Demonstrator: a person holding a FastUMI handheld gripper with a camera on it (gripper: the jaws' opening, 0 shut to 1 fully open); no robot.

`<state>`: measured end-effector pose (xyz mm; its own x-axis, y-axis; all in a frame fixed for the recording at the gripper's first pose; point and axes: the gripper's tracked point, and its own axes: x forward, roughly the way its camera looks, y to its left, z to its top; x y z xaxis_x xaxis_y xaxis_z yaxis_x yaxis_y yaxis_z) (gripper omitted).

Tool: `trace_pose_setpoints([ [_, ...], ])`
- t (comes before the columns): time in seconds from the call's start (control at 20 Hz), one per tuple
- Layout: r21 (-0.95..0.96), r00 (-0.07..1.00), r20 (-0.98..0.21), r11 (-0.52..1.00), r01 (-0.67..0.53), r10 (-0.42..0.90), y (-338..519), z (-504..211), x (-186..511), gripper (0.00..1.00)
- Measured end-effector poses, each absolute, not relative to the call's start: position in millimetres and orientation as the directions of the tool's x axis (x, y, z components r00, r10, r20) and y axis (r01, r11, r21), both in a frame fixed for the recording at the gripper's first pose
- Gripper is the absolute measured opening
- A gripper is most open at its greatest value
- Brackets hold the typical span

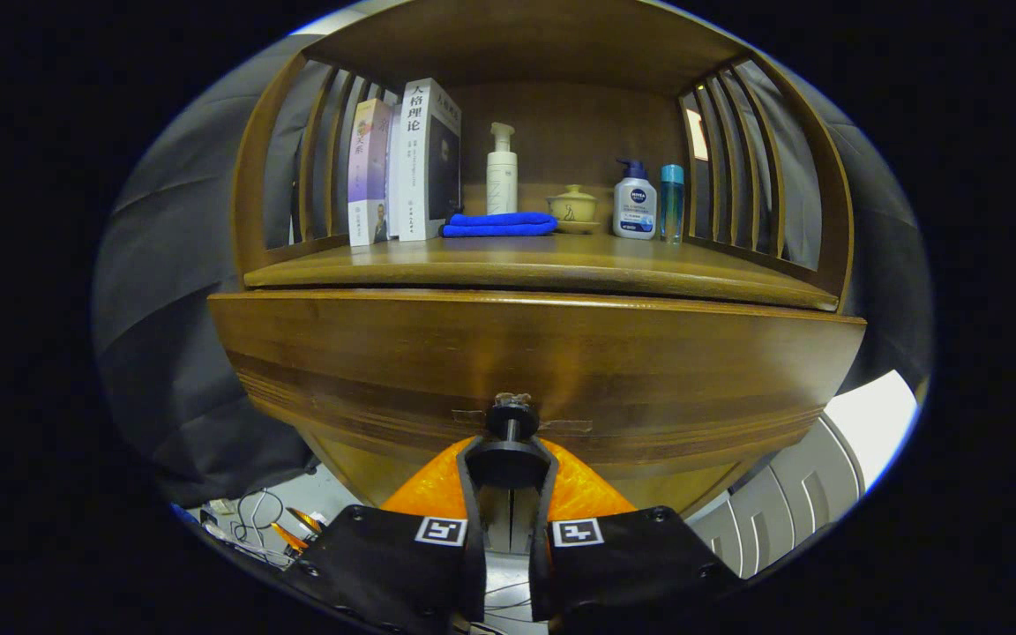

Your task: Pull open the drawer, take out the items inside it, and place them on the countertop above the cabinet.

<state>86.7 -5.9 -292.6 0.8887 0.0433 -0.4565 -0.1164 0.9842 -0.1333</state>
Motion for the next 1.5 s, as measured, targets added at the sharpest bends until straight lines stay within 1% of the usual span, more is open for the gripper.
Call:
trace_pose_setpoints([
  [0.2, -0.096, 0.898, -0.434, 0.988, -0.122, 0.069, -4.4, -290.2, 63.3, 0.21],
  [0.35, -0.119, 0.905, -0.422, 0.985, -0.121, 0.06, -4.0, -288.9, 48.0, 0.21],
  [0.7, -0.149, 0.903, -0.421, 0.975, -0.166, 0.089, -4.6, -287.1, 25.8, 0.21],
  [1.25, -0.144, 0.871, -0.464, 0.956, -0.257, 0.164, -6.0, -292.3, -34.0, 0.21],
  [1.5, -0.141, 0.856, -0.488, 0.952, -0.271, 0.171, -5.9, -293.8, -43.7, 0.21],
])
